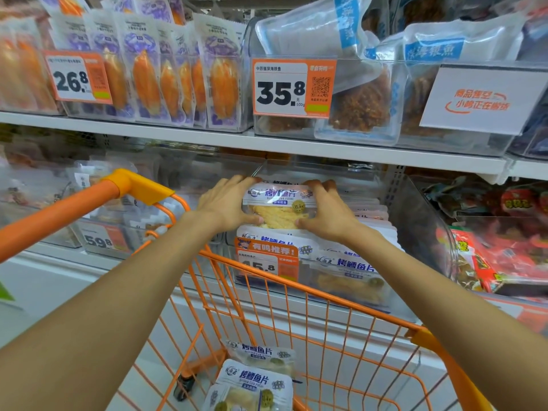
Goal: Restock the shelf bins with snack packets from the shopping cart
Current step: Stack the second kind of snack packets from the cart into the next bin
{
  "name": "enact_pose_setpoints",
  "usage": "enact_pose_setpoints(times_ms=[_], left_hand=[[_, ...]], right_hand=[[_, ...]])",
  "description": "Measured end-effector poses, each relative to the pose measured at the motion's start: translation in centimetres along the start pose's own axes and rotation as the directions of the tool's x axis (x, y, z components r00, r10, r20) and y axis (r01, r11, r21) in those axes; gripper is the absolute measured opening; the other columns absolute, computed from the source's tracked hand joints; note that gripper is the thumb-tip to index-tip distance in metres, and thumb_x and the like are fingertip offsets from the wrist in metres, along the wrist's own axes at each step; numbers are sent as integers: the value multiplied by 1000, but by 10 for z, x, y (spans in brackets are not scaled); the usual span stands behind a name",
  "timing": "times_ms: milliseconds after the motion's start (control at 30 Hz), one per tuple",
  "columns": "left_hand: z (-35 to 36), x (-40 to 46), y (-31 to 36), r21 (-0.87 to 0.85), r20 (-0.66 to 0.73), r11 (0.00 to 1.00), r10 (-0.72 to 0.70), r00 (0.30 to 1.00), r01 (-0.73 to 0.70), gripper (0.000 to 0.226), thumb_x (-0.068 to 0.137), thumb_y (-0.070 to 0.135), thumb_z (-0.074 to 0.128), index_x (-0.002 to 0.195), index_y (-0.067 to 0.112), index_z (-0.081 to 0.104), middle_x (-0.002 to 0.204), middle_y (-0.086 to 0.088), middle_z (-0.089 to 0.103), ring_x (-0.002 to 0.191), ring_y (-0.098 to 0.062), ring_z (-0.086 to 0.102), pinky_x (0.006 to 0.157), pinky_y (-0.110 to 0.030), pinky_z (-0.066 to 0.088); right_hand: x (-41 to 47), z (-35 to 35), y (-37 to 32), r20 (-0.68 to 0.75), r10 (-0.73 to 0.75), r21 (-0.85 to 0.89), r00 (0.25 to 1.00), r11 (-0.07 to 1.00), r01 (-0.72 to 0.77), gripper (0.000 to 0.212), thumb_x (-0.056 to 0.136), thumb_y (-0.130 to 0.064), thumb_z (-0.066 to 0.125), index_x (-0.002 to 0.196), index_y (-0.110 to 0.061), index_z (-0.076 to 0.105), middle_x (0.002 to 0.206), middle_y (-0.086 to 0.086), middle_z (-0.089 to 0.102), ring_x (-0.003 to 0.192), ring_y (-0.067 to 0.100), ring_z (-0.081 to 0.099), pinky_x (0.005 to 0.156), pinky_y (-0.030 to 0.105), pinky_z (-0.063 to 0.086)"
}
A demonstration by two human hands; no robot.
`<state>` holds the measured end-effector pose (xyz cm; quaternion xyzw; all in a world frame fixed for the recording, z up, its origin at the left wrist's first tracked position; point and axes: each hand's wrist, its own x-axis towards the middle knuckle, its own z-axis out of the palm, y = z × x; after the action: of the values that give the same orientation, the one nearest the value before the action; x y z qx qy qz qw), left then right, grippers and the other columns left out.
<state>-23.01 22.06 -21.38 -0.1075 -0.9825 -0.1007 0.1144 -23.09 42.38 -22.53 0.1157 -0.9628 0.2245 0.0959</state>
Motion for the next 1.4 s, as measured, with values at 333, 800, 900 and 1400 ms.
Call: enact_pose_setpoints(times_ms=[333, 800, 900, 1400], left_hand=[[2, 4, 6, -103, 59, 994, -35, 998, 41, 87, 78, 37, 72, 149, 25, 23, 146, -2, 34, 133, -26, 35, 102, -47, 40], [-14, -31, 19, -243, -109, 968, -93, 990, 64, 75, 84, 29, 69, 147, 17, 30, 149, -4, 36, 133, -26, 37, 103, -43, 39], [-26, -59, 29, -297, -192, 954, -103, 976, 42, 56, 87, 27, 65, 138, 18, 44, 138, -1, 49, 125, -22, 46, 95, -36, 41], [38, -169, 30, 7, 559, 988, -134, 818, 157, 14, 93, 19, 50, 95, 20, 64, 94, -5, 68, 85, -26, 65, 66, -30, 46]], right_hand=[[-6, 3, 5, 3, -13, 1, 1000, 1000, 13, 78, 82, -29, 70, 146, -22, 25, 145, 9, 25, 118, 31, 50, 96, 42, 47], [-36, -17, -1, -127, -37, 88, 991, 995, 48, 58, 90, -29, 62, 140, -21, 34, 137, 7, 35, 112, 28, 53, 88, 40, 47], [-61, -30, -5, -256, -85, 137, 963, 983, 123, 41, 90, -25, 62, 129, -20, 48, 124, 3, 48, 99, 17, 55, 86, 37, 47], [-176, 47, -1, 540, -47, 44, 841, 999, 28, 22, 94, -21, 52, 101, -12, 71, 99, 3, 73, 86, 17, 68, 79, 35, 56]])
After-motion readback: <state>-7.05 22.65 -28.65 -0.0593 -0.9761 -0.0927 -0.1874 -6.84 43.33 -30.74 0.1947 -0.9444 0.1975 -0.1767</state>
